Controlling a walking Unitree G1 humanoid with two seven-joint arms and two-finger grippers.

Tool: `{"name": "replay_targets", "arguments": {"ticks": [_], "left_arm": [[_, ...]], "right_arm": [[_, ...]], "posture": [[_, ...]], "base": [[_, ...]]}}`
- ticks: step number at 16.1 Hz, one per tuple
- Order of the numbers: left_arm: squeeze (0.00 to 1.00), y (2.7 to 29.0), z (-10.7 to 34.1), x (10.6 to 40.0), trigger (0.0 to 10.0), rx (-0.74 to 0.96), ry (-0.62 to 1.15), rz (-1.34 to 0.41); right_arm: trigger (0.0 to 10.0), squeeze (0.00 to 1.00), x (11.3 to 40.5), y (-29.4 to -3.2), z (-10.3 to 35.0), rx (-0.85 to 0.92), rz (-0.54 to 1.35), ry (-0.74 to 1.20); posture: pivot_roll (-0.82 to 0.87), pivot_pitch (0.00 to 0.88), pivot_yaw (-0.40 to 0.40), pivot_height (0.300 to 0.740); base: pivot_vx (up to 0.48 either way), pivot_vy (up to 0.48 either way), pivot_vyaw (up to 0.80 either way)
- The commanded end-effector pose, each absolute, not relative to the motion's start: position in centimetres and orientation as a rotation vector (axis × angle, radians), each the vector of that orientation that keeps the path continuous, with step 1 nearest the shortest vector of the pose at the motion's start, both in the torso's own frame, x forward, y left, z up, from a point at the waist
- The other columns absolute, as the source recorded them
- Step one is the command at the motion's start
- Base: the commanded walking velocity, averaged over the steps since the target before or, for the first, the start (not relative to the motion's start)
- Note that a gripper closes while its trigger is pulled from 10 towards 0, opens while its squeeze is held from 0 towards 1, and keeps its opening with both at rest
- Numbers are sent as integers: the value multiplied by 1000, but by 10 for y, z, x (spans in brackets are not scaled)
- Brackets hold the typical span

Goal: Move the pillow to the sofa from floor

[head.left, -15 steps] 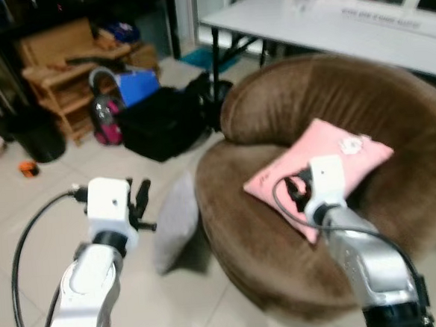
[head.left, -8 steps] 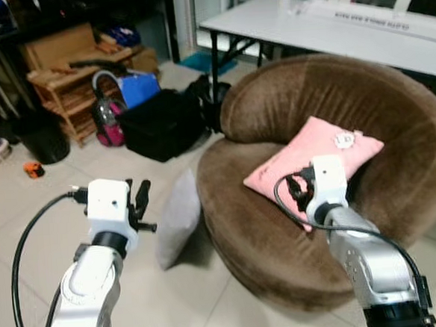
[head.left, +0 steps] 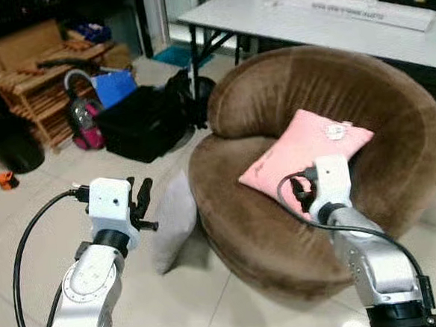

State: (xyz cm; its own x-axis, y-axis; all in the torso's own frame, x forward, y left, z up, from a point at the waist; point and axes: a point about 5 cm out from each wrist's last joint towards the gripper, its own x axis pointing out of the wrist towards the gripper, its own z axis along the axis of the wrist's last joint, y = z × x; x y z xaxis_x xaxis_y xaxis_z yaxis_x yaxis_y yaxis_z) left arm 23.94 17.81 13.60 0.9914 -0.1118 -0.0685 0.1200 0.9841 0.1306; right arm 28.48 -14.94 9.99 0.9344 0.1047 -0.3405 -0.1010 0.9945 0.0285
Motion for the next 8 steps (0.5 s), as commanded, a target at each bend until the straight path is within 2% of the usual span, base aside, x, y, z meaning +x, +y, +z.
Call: {"name": "replay_targets", "arguments": {"ticks": [1,8], "left_arm": [[0,180,136,238,10000,138,65,-111],[0,181,135,239,10000,143,69,-108]], "right_arm": [[10000,0,284,-146,100,15,124,354],[10000,0,284,-146,99,19,122,357]], "posture": [[107,0,-8,740],[107,0,-10,740]], "base": [[0,446,0],[0,472,0]]}}
